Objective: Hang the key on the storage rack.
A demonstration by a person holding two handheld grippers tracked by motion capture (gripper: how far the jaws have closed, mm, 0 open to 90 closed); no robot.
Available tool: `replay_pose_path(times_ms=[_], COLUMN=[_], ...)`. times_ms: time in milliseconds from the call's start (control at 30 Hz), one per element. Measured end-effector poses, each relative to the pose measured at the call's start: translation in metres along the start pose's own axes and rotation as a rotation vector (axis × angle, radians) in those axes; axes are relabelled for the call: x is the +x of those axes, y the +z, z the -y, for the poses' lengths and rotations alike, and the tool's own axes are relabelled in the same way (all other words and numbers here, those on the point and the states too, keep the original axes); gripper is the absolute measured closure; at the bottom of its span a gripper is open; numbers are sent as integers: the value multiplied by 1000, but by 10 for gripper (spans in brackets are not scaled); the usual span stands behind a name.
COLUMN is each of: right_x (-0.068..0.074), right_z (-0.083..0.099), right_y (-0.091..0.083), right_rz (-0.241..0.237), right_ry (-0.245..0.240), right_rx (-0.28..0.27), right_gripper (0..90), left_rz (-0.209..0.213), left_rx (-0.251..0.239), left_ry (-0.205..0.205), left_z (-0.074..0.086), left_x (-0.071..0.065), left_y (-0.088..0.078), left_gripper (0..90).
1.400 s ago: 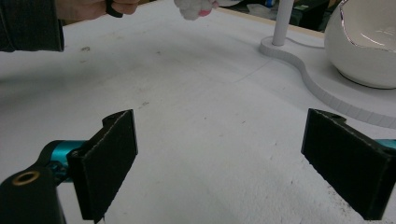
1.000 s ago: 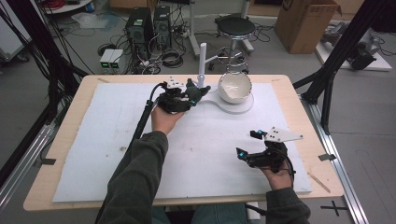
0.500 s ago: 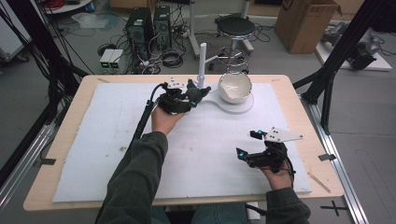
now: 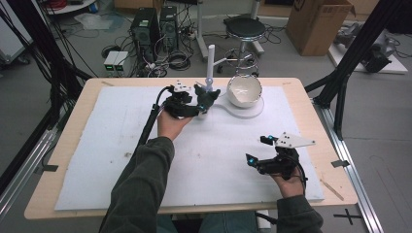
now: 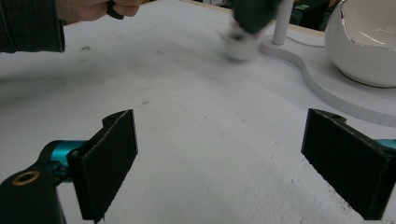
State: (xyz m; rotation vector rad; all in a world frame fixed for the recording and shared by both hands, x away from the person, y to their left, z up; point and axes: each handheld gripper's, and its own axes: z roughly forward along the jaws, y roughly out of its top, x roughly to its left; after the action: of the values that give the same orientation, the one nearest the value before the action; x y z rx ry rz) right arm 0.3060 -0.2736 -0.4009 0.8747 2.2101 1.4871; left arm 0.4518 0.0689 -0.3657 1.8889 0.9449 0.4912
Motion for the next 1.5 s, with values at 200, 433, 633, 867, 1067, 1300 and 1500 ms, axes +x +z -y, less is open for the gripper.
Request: replay_pose_path(times_ms=[200,433,633,867,1067,1300,1500], right_x=[0,-3,-7,-6,-7,-6,-5], right_z=[0,3,6,6,6,5,5], right_y=[0,-1,1,3,3,2,1], right_rz=[2,7,15,25,28,33,44], right_ry=[-4,2,-6,1,-1,0,-8], right_rx=[3,5,24,28,25,25,25], right_gripper=[99,99,99,99,99,99,99], left_rz=[11,43,68,73,63,53,46], left_rx=[-18,-39,-72,-97,-98,-99,-117], left_ry=[-5,2,-16,-21,-25,-25,-28], left_z=[0,0,2,1,3,6,9], left_x=[0,-2,-2,6,10,13,14], left_y=[-5,-15,-24,-38,-48,-59,-70], left_gripper=[404,401,382,352,313,286,279])
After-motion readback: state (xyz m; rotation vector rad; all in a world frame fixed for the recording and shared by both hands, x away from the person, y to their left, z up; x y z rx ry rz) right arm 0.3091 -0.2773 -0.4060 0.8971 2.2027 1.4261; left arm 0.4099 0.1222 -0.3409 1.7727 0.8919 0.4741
